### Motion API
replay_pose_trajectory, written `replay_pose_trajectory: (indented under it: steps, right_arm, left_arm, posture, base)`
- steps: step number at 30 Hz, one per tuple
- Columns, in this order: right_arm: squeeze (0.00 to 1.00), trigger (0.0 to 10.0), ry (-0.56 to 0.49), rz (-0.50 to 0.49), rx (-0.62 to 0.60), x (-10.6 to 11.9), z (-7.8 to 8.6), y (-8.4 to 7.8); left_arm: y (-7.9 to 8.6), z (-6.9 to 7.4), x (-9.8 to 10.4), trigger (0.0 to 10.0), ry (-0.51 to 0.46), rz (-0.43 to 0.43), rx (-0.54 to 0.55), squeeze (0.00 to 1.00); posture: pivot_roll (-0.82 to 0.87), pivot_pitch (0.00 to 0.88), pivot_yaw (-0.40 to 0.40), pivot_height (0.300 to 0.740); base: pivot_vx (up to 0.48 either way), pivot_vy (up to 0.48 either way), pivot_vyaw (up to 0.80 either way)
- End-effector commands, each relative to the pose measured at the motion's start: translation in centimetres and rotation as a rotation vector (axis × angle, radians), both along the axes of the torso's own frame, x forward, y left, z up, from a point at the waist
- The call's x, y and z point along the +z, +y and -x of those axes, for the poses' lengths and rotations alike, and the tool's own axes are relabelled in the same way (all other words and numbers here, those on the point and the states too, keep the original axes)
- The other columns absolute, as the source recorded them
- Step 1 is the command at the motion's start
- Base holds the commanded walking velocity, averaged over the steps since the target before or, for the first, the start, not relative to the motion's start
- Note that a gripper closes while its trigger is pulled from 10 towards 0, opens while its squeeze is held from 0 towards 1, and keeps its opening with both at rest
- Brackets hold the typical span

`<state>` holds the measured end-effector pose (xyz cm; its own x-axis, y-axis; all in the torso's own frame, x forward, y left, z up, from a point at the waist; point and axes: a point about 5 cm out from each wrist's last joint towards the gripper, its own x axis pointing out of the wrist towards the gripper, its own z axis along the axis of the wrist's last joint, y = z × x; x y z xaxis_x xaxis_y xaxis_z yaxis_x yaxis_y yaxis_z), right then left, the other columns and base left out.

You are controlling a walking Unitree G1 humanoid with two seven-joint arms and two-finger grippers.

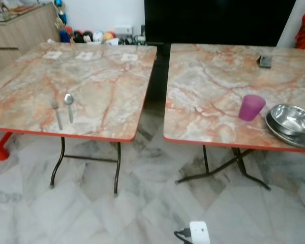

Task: Setting the table

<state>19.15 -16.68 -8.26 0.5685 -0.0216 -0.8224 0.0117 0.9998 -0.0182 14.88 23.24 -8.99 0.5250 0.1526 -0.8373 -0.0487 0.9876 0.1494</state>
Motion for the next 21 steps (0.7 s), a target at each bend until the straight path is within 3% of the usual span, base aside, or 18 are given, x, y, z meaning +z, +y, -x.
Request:
replay_pose_trajectory:
  steps: [1, 7, 21]
  right_arm:
    - [0.0, 10.0, -0.007, -0.004, -0.012, 0.11, -0.2, -0.04]
    - [0.0, 10.0, -0.007, -0.005, -0.019, 0.08, -0.15, -0.03]
    - [0.0, 10.0, -0.007, -0.01, -0.025, 0.03, -0.05, 0.02]
  left_arm:
    - [0.04, 0.72, -0.28, 10.0, 0.022, 0.007, 0.012, 0.0]
    - [0.14, 1.14, -0.4, 10.0, 0.033, 0.006, 0.005, 0.0]
    - [0.44, 1.68, -0.5, 10.0, 0.044, 0.004, 0.009, 0.0]
  posture:
    - [0.04, 0.067, -0.007, 0.74]
    - [0.04, 0.058, -0.004, 0.74]
    - [0.03, 0.039, 0.002, 0.74]
  base:
    - [0.0, 0.0, 0.0]
    - [0.0, 0.0, 0.0]
    - [0.0, 0.313, 0.0]
